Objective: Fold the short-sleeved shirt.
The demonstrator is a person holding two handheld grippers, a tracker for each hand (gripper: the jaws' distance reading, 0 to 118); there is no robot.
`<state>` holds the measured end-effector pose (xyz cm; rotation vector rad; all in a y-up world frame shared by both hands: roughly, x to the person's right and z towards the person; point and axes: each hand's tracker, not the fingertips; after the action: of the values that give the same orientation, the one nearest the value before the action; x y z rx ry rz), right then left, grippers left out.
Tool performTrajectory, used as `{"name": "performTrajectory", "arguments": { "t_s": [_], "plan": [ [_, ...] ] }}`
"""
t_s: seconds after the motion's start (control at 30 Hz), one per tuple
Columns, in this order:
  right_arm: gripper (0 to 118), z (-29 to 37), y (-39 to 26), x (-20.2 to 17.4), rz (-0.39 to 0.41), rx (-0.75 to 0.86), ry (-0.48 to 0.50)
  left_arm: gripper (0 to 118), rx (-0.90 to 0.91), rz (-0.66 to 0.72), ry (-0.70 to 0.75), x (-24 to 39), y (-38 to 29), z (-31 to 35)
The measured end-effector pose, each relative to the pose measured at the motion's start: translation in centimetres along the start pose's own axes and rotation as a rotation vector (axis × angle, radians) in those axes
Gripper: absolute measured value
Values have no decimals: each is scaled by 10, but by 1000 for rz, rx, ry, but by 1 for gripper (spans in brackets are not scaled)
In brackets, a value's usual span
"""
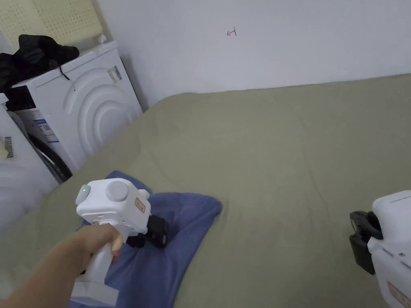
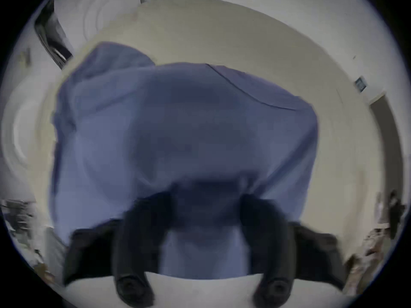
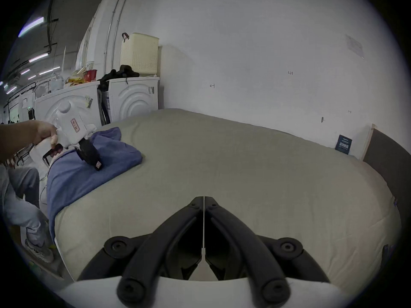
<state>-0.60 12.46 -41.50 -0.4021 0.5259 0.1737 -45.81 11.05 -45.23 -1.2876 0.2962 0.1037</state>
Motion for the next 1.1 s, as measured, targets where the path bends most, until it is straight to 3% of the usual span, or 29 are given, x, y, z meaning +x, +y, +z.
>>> {"name": "performTrajectory", "arguments": {
  "t_s": [0.07, 0.3, 0.4, 0.6, 0.73, 1.1],
  "plan": [
    [1, 2, -1, 1, 5, -6, -2, 5, 0, 38, -91, -9, 1, 7],
    [1, 11, -3, 13, 4, -22, -23, 5, 165, 69, -121, -3, -1, 63],
    [1, 23, -7, 30, -23, -33, -32, 5, 207, -14, -208, 23, 2, 90],
    [1, 72, -22, 88, -68, -46, -168, 5, 280, -102, -303, 108, 23, 127],
    [1, 112, -33, 135, -65, -69, -276, 5, 302, -239, -362, 196, 35, 150],
    [1, 213, -70, 249, -192, -98, -554, 5, 265, -617, -660, 477, -4, 191]
  ]
}}
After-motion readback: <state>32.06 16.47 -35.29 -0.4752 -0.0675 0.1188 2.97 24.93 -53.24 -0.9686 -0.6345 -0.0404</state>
